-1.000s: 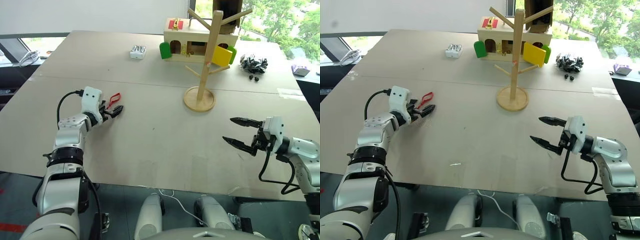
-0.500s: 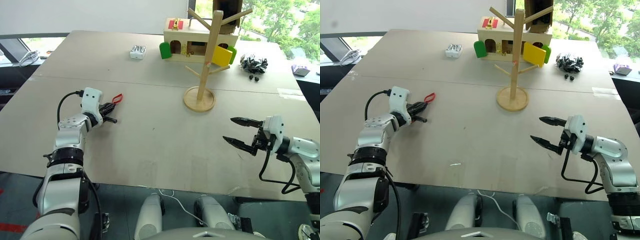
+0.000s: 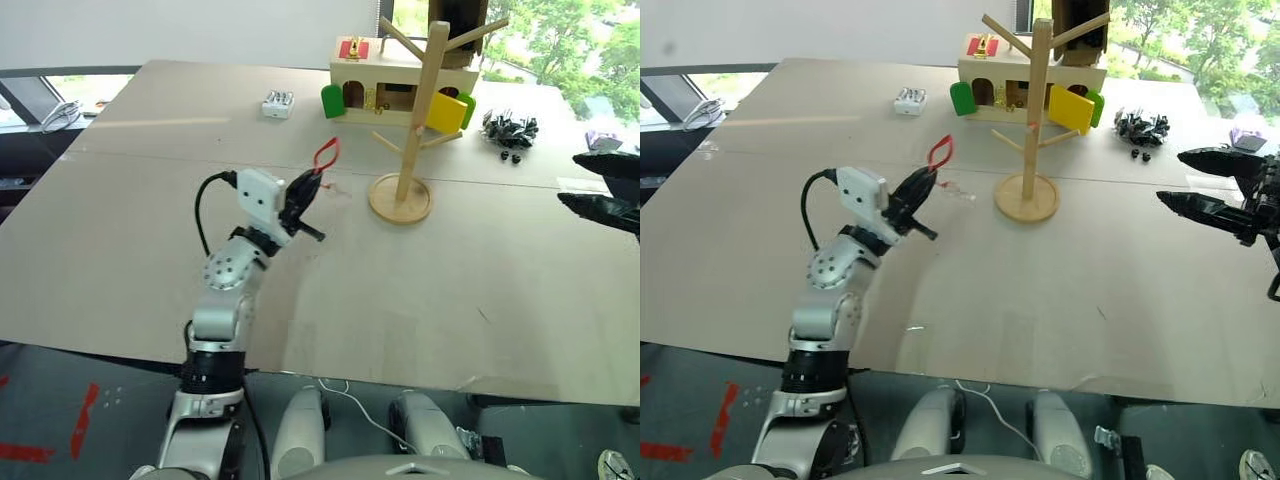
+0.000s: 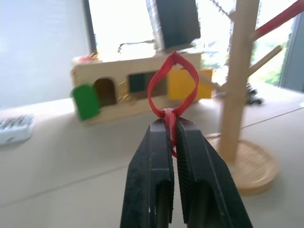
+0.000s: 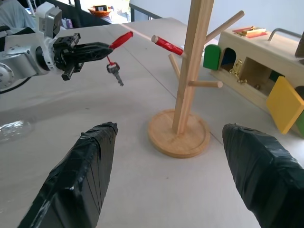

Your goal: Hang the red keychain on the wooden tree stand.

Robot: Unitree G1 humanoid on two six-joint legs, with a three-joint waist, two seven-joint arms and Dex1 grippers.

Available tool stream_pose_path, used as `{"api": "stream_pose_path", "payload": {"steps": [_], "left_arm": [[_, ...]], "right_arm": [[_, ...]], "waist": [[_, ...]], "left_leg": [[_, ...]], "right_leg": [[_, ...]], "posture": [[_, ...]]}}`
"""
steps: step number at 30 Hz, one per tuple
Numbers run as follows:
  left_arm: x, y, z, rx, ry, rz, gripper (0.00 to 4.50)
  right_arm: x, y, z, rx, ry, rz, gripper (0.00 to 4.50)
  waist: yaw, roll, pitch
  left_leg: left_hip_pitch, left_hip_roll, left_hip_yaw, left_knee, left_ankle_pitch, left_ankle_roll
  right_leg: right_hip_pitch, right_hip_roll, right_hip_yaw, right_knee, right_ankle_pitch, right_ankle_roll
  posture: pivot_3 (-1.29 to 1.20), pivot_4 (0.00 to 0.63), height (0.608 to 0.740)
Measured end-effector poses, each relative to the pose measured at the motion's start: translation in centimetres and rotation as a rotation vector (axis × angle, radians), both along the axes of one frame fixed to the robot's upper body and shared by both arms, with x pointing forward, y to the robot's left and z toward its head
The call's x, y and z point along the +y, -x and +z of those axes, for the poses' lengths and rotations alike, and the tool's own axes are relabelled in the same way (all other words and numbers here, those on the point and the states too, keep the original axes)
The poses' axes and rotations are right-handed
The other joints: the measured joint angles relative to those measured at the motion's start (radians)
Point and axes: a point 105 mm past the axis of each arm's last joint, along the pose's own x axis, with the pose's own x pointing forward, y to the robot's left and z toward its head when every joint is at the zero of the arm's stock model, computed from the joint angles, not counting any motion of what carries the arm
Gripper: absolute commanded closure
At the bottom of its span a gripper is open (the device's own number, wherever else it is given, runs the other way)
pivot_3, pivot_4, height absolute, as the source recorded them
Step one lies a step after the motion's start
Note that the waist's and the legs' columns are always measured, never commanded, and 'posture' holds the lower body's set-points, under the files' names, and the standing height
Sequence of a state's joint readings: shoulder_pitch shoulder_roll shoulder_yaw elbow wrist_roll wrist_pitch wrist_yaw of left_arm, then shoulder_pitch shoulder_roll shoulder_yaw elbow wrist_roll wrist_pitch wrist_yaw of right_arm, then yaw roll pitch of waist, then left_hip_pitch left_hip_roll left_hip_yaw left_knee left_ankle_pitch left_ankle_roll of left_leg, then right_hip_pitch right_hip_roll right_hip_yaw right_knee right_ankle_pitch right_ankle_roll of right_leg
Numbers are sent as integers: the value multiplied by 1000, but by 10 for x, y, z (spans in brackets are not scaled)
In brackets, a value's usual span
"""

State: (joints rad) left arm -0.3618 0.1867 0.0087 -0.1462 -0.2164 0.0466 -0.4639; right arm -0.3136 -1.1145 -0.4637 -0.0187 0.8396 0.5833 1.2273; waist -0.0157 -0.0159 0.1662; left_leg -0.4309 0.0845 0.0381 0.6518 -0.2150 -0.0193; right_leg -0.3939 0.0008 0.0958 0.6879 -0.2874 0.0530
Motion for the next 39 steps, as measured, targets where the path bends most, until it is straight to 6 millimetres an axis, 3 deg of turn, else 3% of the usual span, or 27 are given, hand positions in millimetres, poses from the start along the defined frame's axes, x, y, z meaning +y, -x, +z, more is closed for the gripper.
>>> {"api": "stream_pose_path", "payload": {"steps": [5, 17, 35, 36, 39], "left_arm": [[-14, 4, 1, -22, 34, -11, 4465], [-80, 1, 18, -110, 30, -144, 4465], [-97, -23, 4, -60, -14, -128, 4465], [-98, -24, 5, -59, -10, -125, 3808], [-102, -25, 11, -73, 5, -128, 2662]], "right_arm": [[-2, 4, 4, 27, 11, 9, 689], [-4, 10, -1, 81, 36, 21, 689], [-7, 16, -2, 59, 53, -13, 689], [-7, 16, -2, 57, 51, -15, 689], [-6, 18, -6, 63, 58, -13, 689]], "waist": [[2, 1, 0], [2, 1, 0], [4, 1, 0], [5, 1, 0], [5, 1, 0]], "left_leg": [[0, 0, 0, 0, 0, 0], [-1, -1, -1, 0, 0, 0], [-1, -1, -1, 0, 0, 0], [-1, -1, -1, 0, 0, 0], [-1, -1, -1, 0, 0, 0]], "right_leg": [[0, 0, 0, 0, 0, 0], [0, 0, 0, -2, 0, 0], [0, 0, 0, -2, 0, 0], [0, 0, 0, -2, 0, 0], [0, 0, 0, -2, 0, 0]], "posture": [[0, 150, 735], [0, 150, 735], [0, 150, 735], [0, 150, 735], [0, 150, 735]]}}
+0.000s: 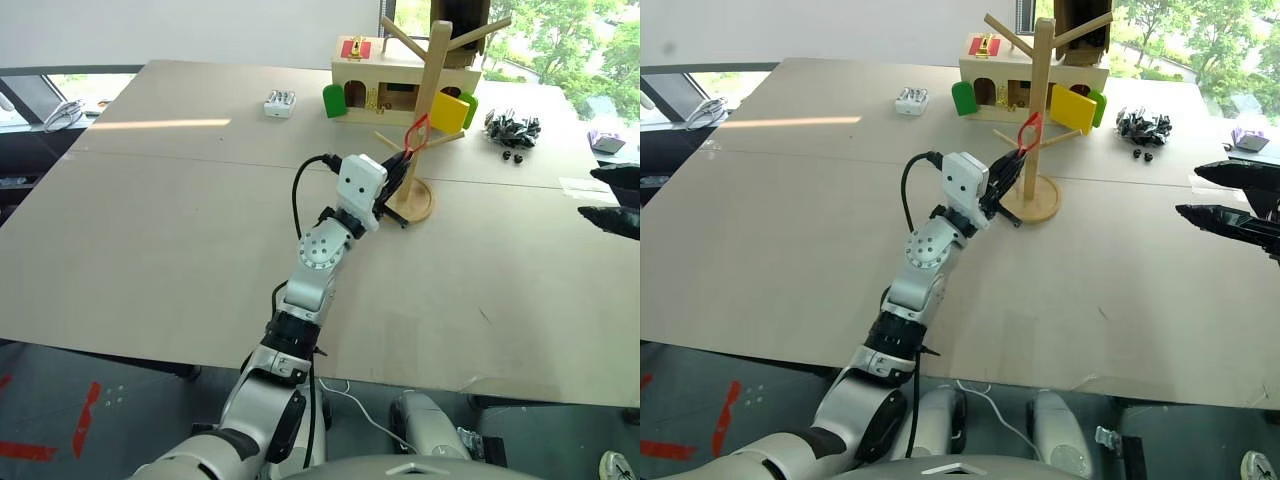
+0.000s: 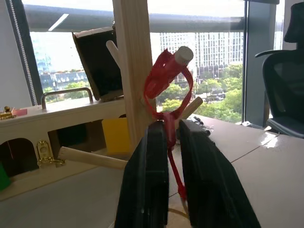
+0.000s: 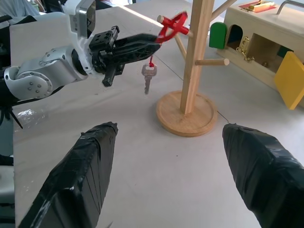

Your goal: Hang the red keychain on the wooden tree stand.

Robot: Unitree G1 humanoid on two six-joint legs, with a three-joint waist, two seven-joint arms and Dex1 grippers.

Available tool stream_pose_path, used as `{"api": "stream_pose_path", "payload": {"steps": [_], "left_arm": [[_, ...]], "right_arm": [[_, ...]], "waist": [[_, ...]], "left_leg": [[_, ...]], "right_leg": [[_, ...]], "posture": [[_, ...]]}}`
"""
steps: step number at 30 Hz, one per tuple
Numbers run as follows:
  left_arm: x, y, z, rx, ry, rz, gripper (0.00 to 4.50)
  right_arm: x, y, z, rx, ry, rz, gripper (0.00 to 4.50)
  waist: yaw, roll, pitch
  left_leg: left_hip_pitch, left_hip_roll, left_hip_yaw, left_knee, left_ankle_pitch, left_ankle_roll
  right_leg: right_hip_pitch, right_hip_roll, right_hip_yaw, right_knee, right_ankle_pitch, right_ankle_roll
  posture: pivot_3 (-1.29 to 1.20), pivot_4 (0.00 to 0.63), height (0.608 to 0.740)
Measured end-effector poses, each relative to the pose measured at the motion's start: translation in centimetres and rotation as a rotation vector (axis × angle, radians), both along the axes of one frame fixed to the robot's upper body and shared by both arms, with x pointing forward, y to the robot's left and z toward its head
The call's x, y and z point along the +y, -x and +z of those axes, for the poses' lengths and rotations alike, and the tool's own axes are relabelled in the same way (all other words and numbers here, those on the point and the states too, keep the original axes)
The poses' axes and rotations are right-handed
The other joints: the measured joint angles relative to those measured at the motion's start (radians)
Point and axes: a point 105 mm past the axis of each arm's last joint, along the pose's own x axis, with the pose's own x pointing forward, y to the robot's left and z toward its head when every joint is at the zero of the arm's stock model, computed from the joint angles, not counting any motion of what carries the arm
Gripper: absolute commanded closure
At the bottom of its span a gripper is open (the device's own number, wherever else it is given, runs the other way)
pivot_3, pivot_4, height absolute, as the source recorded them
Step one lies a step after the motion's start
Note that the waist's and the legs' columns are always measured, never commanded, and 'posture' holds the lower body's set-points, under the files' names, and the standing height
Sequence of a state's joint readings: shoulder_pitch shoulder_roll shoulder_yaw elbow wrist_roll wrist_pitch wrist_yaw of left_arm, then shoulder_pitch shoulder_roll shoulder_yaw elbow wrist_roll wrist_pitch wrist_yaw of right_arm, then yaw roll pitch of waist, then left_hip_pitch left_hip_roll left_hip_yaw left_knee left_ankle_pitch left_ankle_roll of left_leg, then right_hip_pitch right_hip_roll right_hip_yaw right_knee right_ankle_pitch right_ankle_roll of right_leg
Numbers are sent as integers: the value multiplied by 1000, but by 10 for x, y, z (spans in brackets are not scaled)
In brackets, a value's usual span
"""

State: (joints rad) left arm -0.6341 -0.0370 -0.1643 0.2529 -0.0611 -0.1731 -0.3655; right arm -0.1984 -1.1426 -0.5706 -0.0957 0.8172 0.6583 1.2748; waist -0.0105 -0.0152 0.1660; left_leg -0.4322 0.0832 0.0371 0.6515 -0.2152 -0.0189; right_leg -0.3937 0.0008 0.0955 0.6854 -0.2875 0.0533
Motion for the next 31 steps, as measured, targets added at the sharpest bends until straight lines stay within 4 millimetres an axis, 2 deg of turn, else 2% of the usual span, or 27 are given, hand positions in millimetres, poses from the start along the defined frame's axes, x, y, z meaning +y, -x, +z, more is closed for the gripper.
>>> {"api": "stream_pose_path", "payload": {"steps": [5, 6, 12, 16, 19, 22, 25, 27, 29, 31], "left_arm": [[-1, 0, 0, 1, 8, -3, 267], [0, -1, 0, 9, 19, -2, 49], [14, -9, -14, 119, 56, 21, 49], [55, -13, -52, 254, 38, 134, 49], [87, -15, -71, 311, 28, 238, 49], [119, -15, -84, 352, 37, 353, 49], [140, -14, -89, 365, 51, 434, 49], [153, -12, -95, 373, 51, 484, 49], [160, -10, -99, 380, 52, 512, 49], [161, -10, -99, 376, 57, 518, 49]], "right_arm": [[-2, 1, -1, -8, -1, -19, 689], [-2, 1, 0, -14, -6, -26, 689], [-5, -14, -6, -96, -94, -128, 689], [3, -50, -41, -166, -222, -359, 689], [12, -69, -68, -187, -292, -522, 689], [22, -79, -92, -206, -337, -654, 689], [26, -83, -109, -230, -342, -752, 689], [25, -86, -131, -236, -322, -853, 689], [22, -88, -152, -220, -299, -938, 689], [21, -89, -160, -236, -270, -983, 689]], "waist": [[-1, 0, 0], [-1, 0, 0], [-6, 0, 0], [-11, 0, 0], [-8, 1, -1], [2, 1, 0], [4, 1, -1], [2, 1, -1], [1, 1, -1], [-1, 2, -1]], "left_leg": [[0, 0, 0, 0, 0, 0], [0, 0, 0, 0, 0, 0], [0, 0, -1, 0, 0, 0], [1, 1, -1, 0, 1, -2], [0, 1, -1, 0, 3, -5], [0, 0, 0, 0, 3, -5], [0, 0, 0, 0, 3, -5], [0, 0, 0, -1, 3, -5], [0, 0, 0, -1, 3, -5], [0, 0, 0, -1, 3, -4]], "right_leg": [[0, 0, 0, 0, 0, 0], [0, 0, 0, 0, 0, 0], [0, 0, 0, 0, 0, 0], [-1, 1, 0, 3, 0, 0], [-1, 1, 0, 3, 0, 0], [-2, 0, -1, 3, 0, 0], [-2, 0, -1, 2, 0, 0], [-2, 0, -1, 3, 0, 0], [-2, 0, 0, 3, 0, 0], [-2, 0, 0, 3, 0, 0]], "posture": [[0, 150, 735], [0, 150, 735], [0, 150, 735], [0, 150, 735], [0, 150, 735], [0, 150, 735], [0, 150, 735], [0, 150, 735], [0, 150, 735], [0, 150, 735]]}}
